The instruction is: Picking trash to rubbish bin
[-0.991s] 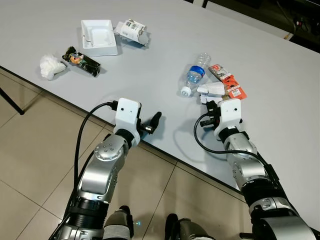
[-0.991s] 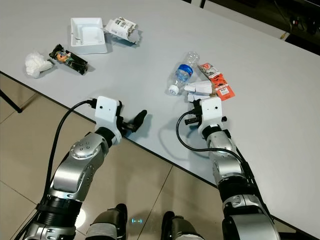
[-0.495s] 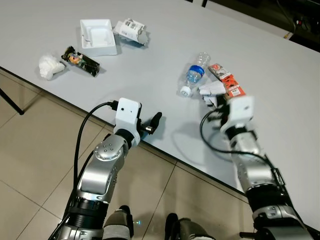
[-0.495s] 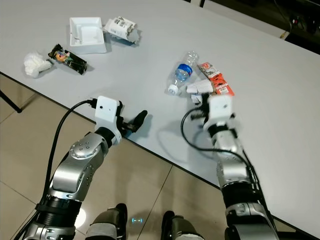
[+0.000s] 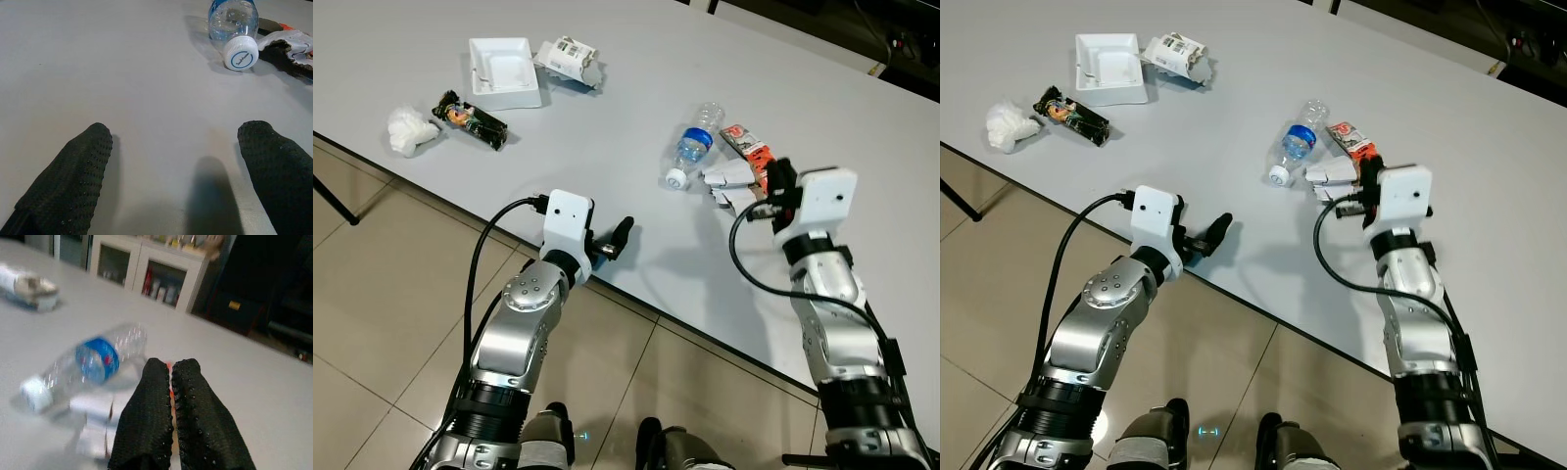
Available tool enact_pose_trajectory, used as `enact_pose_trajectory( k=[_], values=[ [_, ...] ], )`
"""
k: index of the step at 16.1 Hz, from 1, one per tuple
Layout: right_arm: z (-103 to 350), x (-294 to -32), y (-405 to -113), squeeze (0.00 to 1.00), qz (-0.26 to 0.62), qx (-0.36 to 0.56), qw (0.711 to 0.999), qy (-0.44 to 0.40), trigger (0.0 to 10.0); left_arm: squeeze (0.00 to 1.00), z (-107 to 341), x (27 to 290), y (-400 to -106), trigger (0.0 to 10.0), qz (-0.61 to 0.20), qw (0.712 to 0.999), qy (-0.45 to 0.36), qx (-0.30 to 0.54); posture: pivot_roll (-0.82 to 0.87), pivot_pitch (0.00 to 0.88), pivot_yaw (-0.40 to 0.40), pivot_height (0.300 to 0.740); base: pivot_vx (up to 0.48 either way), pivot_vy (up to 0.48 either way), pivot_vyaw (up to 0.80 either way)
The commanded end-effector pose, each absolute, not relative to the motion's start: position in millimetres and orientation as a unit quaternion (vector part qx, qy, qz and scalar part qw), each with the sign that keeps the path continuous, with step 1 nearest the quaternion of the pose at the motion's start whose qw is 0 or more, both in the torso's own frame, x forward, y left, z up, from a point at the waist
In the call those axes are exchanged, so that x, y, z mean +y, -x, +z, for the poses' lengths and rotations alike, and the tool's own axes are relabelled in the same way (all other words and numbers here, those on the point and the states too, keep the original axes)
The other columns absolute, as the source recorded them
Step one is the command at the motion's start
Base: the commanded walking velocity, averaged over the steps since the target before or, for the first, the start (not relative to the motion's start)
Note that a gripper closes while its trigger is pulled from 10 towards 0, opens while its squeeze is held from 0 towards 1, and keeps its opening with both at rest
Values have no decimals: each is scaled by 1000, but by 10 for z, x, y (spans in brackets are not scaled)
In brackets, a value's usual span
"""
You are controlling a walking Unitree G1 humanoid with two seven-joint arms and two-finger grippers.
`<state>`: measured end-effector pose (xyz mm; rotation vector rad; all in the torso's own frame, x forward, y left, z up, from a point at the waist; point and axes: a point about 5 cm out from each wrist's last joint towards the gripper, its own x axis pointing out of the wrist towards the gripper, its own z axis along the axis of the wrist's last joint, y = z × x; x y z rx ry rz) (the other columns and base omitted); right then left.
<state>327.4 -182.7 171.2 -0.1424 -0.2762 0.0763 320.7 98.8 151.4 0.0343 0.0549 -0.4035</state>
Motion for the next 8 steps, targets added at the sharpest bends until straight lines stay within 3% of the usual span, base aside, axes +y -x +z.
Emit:
enact_pose_trajectory(
  k=[1,5,8],
  values=[
    [1685,-1886,-3235,1000,43,-119,988,87,10000,0,1385,939,-3183,10000,-206,977,-16,57,274,225,-146,740,0,0,0],
    [1691,-2023,-3183,1000,115,-94,974,170,10000,0,1357,931,-3117,10000,-230,971,-30,61,279,238,-147,740,0,0,0],
    [1759,-2133,-3195,1000,115,-92,973,180,10000,0,1374,917,-3120,10000,-242,968,-37,56,280,237,-147,740,0,0,0]
  ],
)
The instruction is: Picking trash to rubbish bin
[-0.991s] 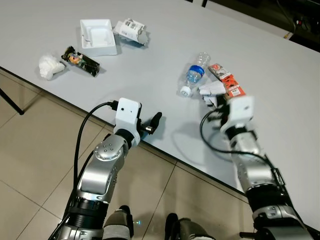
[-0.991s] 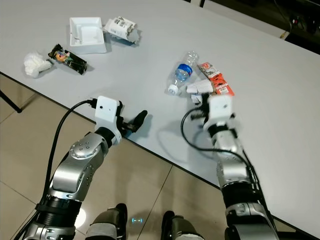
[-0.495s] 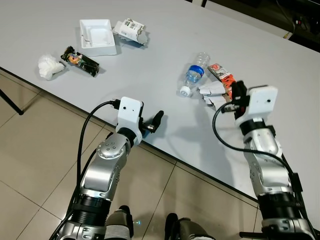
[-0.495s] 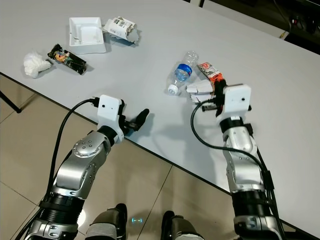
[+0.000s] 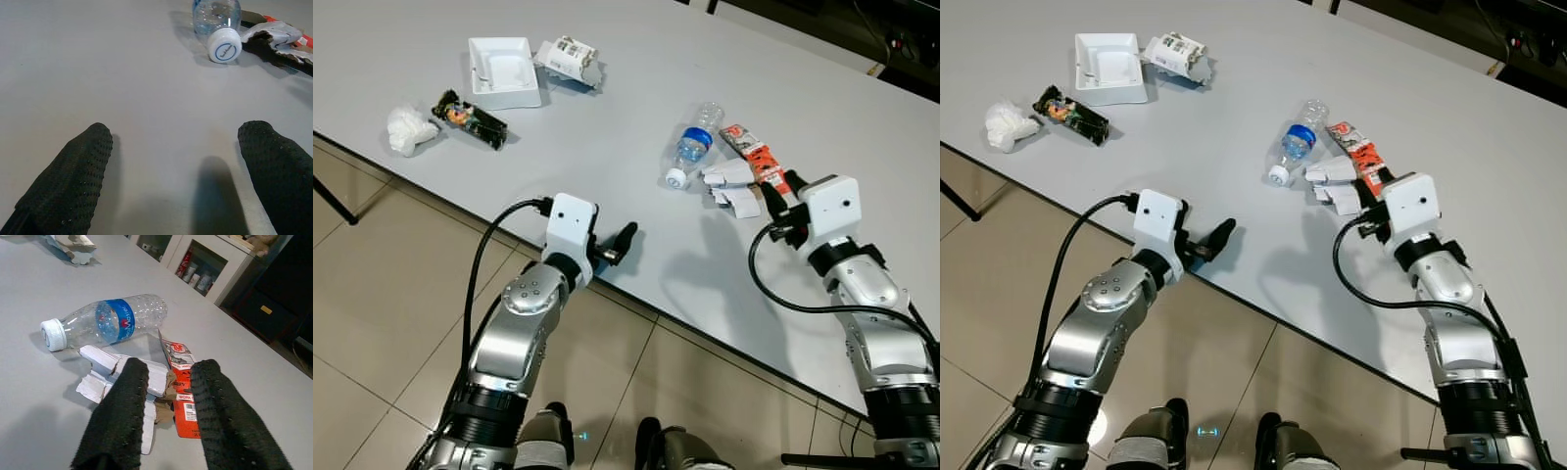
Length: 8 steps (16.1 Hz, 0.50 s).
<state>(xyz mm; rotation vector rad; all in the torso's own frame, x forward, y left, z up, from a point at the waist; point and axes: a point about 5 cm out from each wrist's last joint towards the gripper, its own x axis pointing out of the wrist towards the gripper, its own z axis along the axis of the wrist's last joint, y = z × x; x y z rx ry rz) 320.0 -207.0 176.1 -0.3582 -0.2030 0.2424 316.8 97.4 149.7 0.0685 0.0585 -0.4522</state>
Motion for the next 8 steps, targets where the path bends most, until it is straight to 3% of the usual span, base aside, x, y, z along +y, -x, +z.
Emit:
enact_pose_trajectory(
  k=[1,8],
  values=[
    [1764,-2134,-3195,1000,118,-92,972,180,10000,0,1389,912,-3127,10000,-243,968,-40,53,280,237,-147,740,0,0,0],
    [1756,-2018,-3297,1000,139,-101,970,174,10000,0,1423,923,-3075,10000,-250,966,-54,40,309,256,-140,740,0,0,0]
  ],
)
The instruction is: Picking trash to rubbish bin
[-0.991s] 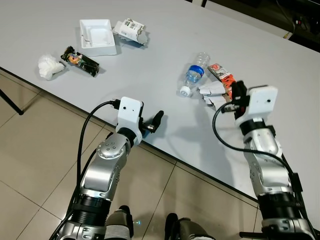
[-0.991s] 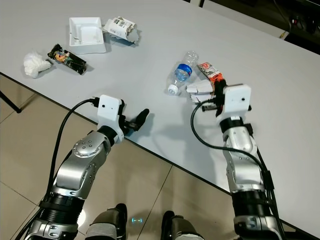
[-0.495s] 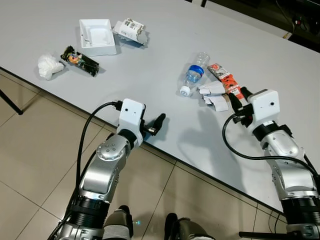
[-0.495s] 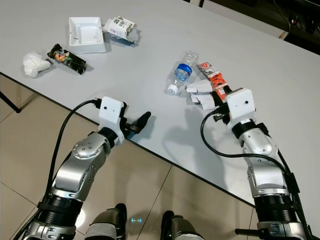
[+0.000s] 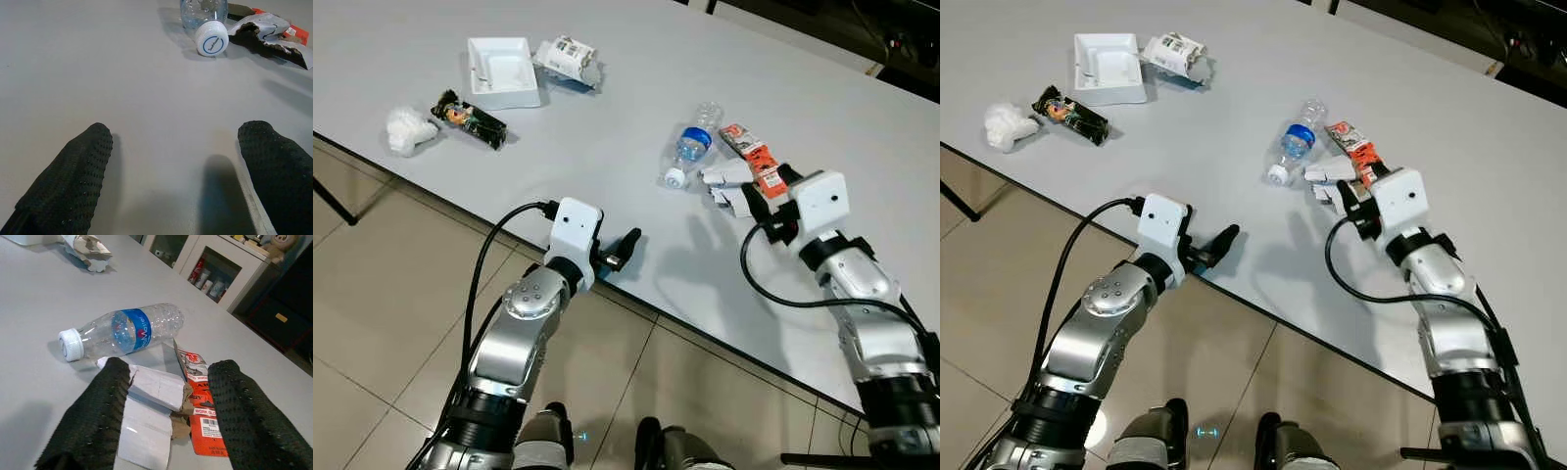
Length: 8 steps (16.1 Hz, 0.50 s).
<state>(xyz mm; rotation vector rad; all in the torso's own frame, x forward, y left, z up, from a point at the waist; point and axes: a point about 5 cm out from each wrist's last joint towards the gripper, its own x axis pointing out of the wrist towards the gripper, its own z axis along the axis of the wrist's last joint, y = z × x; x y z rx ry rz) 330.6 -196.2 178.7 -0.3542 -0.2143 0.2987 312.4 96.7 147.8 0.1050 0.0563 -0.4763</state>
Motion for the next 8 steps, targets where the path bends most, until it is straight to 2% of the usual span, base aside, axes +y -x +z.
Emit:
enact_pose_trajectory(
  k=[1,8],
  values=[
    [1775,-1990,-3347,1000,140,-105,970,168,10000,0,1422,948,-3059,10000,-248,966,-57,40,317,264,-140,740,0,0,0],
    [1828,-1665,-3568,1000,180,-118,965,151,10000,0,1410,1044,-2956,10000,-237,968,-63,46,354,297,-150,740,0,0,0]
  ],
)
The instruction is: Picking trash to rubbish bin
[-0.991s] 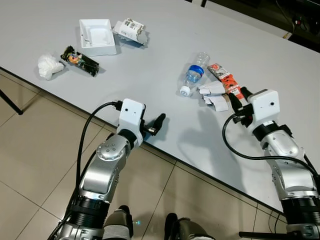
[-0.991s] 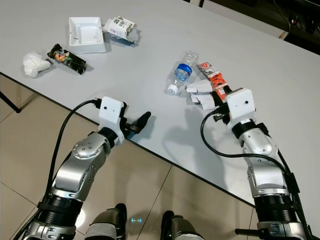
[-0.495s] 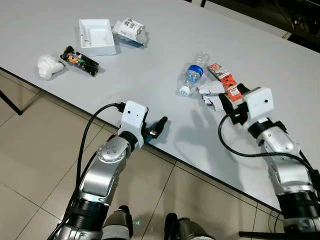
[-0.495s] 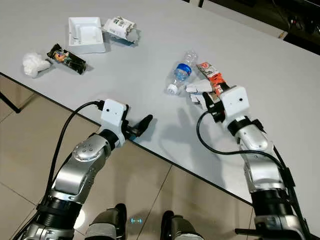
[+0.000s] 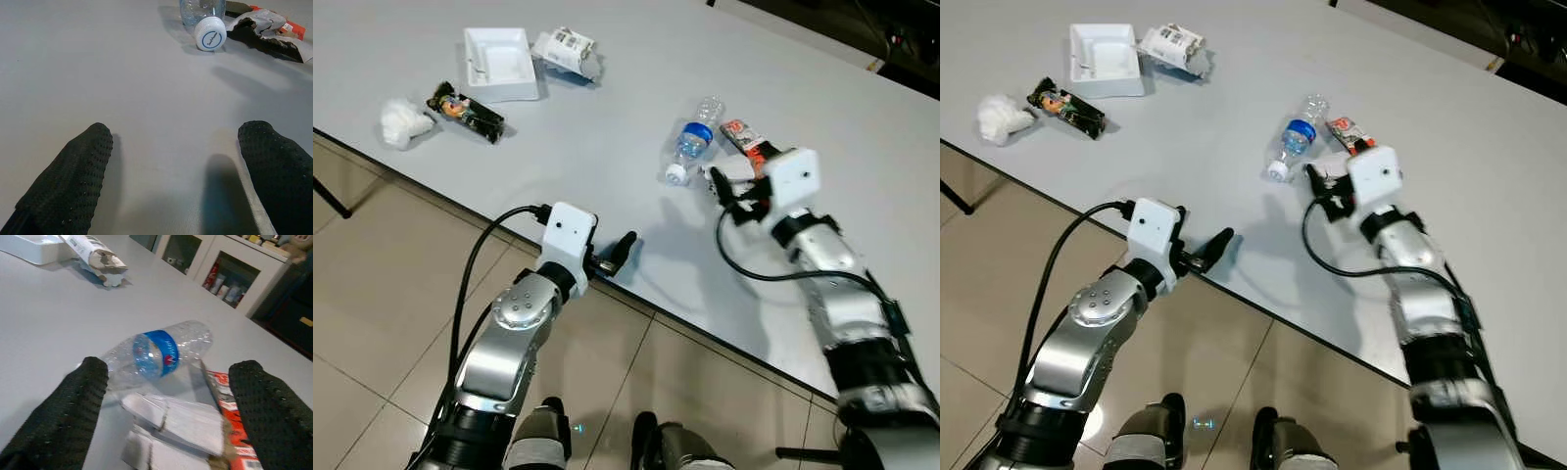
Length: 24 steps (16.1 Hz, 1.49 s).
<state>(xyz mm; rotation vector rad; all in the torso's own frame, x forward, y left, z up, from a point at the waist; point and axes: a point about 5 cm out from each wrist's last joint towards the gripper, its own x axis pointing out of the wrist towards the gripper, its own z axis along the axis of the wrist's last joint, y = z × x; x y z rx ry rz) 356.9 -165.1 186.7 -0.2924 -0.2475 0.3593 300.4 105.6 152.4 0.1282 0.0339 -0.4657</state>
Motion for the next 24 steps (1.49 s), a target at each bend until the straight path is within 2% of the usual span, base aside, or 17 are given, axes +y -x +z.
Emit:
enact_pose_trajectory(
  k=[1,8,9,10,11,14,16,22,23,24],
  values=[
    [1822,-1636,-3586,1000,184,-118,964,150,10000,0,1414,1049,-2952,10000,-236,969,-63,46,356,298,-149,740,0,0,0],
    [1666,-1653,-3739,1000,190,-72,973,113,10000,0,1406,1098,-2907,10000,-231,969,-64,58,372,327,-141,740,0,0,0],
    [1655,-1665,-3757,875,186,-66,973,115,10000,0,1406,1101,-2906,10000,-231,969,-64,58,375,328,-139,740,0,0,0],
    [1655,-1665,-3757,875,186,-66,973,115,10000,0,1406,1101,-2906,10000,-231,969,-64,58,375,328,-139,740,0,0,0],
    [1639,-1683,-3801,0,180,-55,974,123,10000,0,1414,1109,-2902,10000,-231,969,-66,59,380,328,-137,740,0,0,0],
    [1626,-1678,-3831,0,179,-50,974,126,10000,0,1422,1119,-2898,10000,-230,969,-67,60,385,329,-136,740,0,0,0],
    [1599,-1706,-3849,0,154,-45,962,221,10000,0,1427,1111,-2885,10000,-230,969,-67,60,387,328,-135,740,0,0,0],
    [1508,-1786,-3854,0,146,-19,941,305,9922,0,1425,1113,-2879,10000,-231,969,-68,63,388,332,-136,740,0,0,0],
    [1490,-1784,-3851,0,148,-15,941,304,0,0,1424,1110,-2880,10000,-231,969,-67,63,389,332,-136,740,0,0,0],
    [1468,-1776,-3844,0,153,-10,942,300,0,0,1422,1108,-2878,10000,-231,968,-67,64,390,332,-137,740,0,0,0]
  ],
)
